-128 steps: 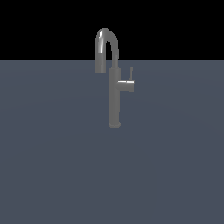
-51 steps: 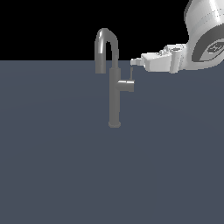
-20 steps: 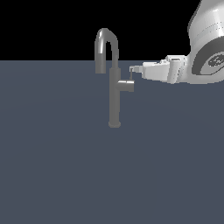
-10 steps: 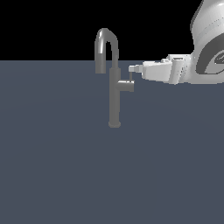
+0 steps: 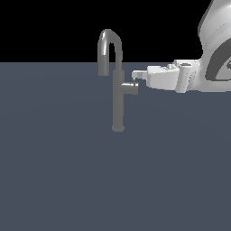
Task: Turn on the faucet by rotating a designated handle.
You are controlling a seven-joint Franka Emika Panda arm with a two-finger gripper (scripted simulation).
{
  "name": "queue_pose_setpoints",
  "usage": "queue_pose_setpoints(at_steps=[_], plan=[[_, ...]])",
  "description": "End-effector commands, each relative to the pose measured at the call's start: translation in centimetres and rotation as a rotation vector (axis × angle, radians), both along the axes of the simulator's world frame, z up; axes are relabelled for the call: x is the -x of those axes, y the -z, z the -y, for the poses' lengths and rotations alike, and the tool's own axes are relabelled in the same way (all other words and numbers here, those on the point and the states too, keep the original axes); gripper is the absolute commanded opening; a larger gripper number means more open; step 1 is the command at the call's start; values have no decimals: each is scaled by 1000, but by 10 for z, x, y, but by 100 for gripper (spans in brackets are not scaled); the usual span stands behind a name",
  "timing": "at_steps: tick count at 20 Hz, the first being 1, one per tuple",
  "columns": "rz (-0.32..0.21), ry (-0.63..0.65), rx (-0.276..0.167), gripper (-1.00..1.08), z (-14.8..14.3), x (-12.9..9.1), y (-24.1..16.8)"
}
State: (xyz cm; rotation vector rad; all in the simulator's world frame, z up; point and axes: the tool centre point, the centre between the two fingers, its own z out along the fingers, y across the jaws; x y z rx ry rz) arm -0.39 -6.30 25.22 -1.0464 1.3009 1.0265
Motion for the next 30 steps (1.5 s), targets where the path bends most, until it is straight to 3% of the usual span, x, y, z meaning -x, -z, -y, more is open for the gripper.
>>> queue_pose_setpoints(at_steps=[1,8,9,10,19,20,30], plan=[[0,0,0,-100,0,0,0],[-18,-4,-5,-100,-6,25,38],[-18,-4,-5,-100,-6,25,38],[18,-2,1,-100,-3,14,17],[-19,-4,-5,-100,-6,25,71],[26,-6,-2,-100,-4,16,45],[-18,-4,-5,-100,-2,10,98]])
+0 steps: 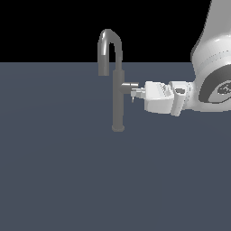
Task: Turn on the faucet by rotating a designated handle.
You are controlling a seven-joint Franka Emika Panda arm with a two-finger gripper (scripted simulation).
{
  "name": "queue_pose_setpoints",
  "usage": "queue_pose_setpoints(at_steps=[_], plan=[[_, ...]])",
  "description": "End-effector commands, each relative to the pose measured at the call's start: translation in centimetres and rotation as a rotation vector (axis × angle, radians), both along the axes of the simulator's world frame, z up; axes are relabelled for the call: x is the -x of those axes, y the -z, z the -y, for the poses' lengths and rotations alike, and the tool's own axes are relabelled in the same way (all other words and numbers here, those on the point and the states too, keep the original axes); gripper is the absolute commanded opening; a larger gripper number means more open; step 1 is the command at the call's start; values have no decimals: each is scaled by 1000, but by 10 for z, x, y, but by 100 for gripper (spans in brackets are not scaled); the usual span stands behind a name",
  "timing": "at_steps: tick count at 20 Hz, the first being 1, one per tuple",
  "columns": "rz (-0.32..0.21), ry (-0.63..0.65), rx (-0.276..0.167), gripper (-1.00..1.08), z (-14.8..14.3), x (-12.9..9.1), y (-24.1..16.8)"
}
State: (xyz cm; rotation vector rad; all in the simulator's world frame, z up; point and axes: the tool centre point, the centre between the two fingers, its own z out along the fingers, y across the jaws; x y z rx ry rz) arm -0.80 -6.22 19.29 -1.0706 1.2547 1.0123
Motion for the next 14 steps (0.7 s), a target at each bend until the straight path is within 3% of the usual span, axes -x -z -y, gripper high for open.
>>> queue_pose_setpoints(at_steps=[1,2,14], plan=[[-62,11,1,-100,-2,6,39],[2,0,-1,-100,0,-1,1],[-58,10,1,-100,4,-19,52]])
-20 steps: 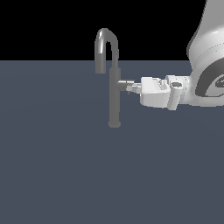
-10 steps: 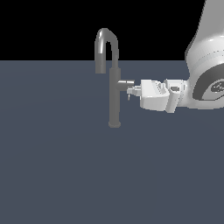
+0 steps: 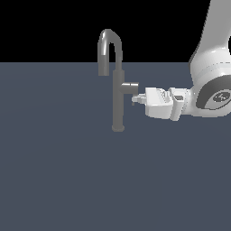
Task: Turn on the faucet by rotating a designated handle.
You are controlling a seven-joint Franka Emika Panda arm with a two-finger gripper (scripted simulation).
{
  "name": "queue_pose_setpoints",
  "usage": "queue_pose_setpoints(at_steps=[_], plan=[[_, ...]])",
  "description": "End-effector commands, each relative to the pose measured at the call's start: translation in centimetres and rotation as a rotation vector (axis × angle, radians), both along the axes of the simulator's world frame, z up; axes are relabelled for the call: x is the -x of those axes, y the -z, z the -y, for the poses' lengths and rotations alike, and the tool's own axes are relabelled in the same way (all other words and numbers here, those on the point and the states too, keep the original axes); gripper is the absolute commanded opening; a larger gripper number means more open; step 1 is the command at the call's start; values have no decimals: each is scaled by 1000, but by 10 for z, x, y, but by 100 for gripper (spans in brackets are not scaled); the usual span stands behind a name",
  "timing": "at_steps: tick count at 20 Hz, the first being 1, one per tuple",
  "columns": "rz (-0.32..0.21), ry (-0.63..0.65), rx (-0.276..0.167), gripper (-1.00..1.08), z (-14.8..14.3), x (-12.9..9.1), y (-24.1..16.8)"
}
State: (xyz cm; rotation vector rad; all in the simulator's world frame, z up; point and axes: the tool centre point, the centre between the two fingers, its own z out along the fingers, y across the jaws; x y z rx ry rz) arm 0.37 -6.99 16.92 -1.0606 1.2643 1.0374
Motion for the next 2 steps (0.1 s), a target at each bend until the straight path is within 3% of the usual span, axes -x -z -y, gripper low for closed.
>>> queue_pose_setpoints(at_steps=[1,2], plan=[[-40,18,10,-100,-3,-8,32],[-40,18,10,-100,-3,-8,32]])
